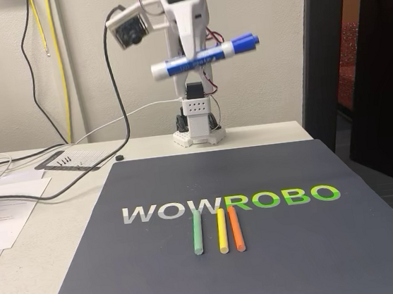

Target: Pick up the blue marker.

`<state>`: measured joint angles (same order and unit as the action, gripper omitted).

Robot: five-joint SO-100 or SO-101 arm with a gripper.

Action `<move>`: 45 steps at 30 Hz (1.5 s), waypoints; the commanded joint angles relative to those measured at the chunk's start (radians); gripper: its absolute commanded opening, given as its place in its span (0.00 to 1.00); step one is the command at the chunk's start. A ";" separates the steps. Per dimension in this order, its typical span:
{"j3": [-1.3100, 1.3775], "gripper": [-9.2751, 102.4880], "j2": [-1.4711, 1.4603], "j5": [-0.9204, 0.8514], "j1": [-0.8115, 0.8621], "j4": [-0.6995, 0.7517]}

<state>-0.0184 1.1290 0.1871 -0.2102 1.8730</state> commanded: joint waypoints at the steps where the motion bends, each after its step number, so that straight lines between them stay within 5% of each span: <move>1: -0.124 0.08 0.170 0.005 0.009 0.175; 21: -0.851 0.08 0.960 -0.009 0.041 0.143; 32: -1.715 0.08 1.598 0.002 0.021 -0.201; 45: -2.264 0.08 1.893 -0.017 0.020 -0.525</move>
<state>-2.2335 3.0020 0.1810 -0.1856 1.4082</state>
